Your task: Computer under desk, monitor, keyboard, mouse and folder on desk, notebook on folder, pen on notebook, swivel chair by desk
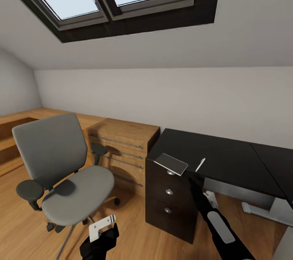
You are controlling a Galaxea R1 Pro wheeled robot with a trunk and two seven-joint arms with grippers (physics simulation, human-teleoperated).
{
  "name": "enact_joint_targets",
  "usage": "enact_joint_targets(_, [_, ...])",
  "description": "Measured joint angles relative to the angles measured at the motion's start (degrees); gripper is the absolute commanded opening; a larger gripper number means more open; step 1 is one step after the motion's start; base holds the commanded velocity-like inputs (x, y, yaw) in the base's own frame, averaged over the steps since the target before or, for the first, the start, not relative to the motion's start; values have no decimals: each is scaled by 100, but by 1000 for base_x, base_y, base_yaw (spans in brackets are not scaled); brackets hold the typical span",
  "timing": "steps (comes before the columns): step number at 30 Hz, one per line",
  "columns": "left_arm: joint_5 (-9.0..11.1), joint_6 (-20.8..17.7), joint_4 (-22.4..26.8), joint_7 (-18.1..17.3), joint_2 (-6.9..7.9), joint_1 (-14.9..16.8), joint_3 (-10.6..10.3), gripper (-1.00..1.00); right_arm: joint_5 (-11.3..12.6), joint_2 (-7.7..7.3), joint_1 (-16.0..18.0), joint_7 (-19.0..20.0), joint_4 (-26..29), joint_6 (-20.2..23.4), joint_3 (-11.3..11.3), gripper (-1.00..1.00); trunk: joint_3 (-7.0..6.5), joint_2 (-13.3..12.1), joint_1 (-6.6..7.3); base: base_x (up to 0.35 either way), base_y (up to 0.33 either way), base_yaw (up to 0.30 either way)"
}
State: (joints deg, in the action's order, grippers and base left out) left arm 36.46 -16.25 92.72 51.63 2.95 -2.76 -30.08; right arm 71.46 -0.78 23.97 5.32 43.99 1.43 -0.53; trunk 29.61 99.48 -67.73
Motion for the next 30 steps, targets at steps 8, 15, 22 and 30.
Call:
enact_joint_targets(8, [0,0,0,8,0,0,0,100,26,91,0,16,18,5,-29,100,144,321,-176,0,0,0])
enact_joint_targets(15, [0,0,0,12,0,0,0,100,33,100,0,121,15,1,-35,100,269,602,-330,0,0,0])
enact_joint_targets(22, [-1,-4,0,17,12,0,6,100,38,102,0,201,15,0,-34,100,270,603,-330,0,0,0])
enact_joint_targets(30, [0,-2,1,15,33,0,1,100,42,101,0,243,14,0,-35,100,270,603,-329,59,59,0])
